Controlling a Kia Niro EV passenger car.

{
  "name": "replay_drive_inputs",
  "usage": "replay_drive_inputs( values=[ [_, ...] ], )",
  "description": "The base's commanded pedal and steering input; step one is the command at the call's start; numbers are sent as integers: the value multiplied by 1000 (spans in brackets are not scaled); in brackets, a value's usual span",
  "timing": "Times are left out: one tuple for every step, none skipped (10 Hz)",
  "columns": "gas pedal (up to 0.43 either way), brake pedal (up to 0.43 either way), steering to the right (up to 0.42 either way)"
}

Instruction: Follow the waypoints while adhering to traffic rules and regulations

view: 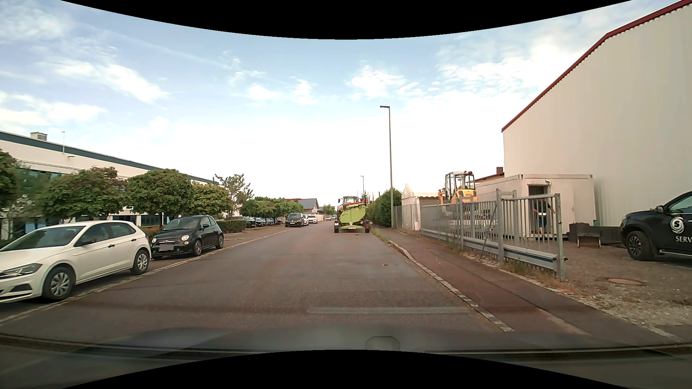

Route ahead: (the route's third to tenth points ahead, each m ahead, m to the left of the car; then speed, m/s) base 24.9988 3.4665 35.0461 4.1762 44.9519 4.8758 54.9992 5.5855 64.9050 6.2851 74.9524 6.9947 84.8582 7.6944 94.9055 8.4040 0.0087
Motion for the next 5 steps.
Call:
replay_drive_inputs(
  values=[
    [0, 244, -5],
    [0, 244, -5],
    [0, 244, -5],
    [0, 244, -5],
    [0, 238, -5]
  ],
)
